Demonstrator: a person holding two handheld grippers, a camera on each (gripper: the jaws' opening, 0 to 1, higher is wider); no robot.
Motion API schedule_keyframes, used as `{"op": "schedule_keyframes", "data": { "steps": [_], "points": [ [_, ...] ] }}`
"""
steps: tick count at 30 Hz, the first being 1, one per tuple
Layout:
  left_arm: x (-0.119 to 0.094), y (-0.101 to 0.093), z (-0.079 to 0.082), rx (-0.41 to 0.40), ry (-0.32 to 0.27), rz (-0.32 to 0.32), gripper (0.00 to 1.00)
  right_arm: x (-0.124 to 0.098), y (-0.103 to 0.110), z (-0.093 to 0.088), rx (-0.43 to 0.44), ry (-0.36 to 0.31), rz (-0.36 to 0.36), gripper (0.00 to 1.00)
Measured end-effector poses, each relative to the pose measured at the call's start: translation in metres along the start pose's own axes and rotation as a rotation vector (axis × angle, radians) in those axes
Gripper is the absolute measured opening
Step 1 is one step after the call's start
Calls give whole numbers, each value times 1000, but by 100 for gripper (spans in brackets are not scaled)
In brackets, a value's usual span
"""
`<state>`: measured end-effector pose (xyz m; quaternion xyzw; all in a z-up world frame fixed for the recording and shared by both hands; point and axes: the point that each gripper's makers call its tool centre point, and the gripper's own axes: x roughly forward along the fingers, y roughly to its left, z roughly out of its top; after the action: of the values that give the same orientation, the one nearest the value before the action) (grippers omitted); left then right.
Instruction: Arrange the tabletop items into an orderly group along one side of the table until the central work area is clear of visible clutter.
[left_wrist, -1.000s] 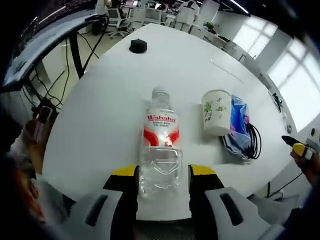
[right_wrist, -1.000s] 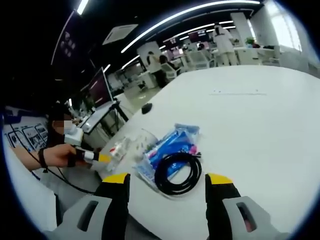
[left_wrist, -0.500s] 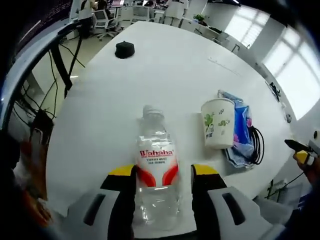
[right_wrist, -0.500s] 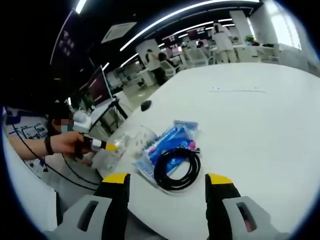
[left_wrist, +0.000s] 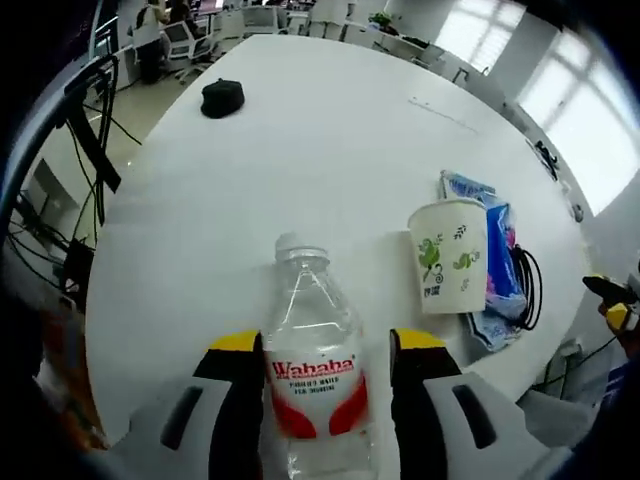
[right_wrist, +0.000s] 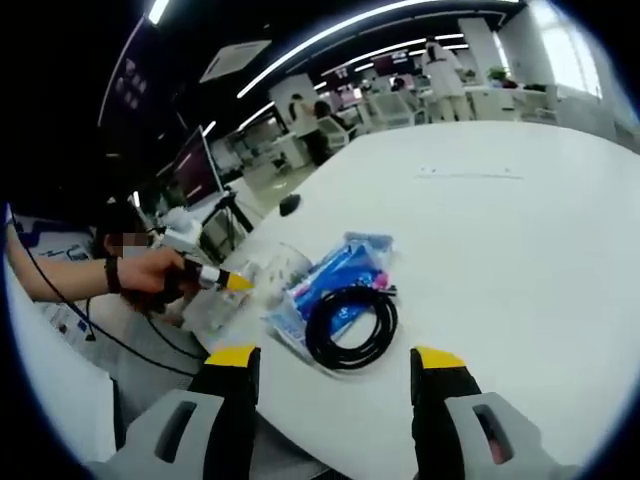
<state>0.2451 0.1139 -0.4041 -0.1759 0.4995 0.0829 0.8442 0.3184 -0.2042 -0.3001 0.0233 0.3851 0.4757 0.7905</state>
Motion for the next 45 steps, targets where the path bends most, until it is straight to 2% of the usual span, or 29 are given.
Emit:
{"op": "schedule_keyframes", "data": {
  "steps": [5,9,10,11,12,18,28,33,40,45],
  "points": [
    [10,0,3,20,26,7,52,-1,-3,-3,5,8,-5,61],
    [13,0,13,41,24,19,52,-2,-4,-4,5,13,-8,61],
    [15,1,14,49,25,22,50,-2,-4,-4,6,14,-8,61],
    [16,1,14,59,26,22,42,-2,-4,-4,6,14,-9,61],
    [16,-2,16,63,15,8,42,-2,-5,-4,6,14,-11,61],
    [14,-2,16,61,-5,18,42,-2,-7,-3,15,8,-17,61],
    [1,-1,28,42,-62,13,42,4,-2,-2,3,17,0,61],
    [-10,-3,39,41,-111,12,42,5,-3,0,4,7,3,61],
    [-28,-3,43,37,-172,25,42,4,1,2,5,-14,8,61],
    [-34,-2,42,35,-188,26,42,1,-2,-3,10,-15,4,61]
  ]
}}
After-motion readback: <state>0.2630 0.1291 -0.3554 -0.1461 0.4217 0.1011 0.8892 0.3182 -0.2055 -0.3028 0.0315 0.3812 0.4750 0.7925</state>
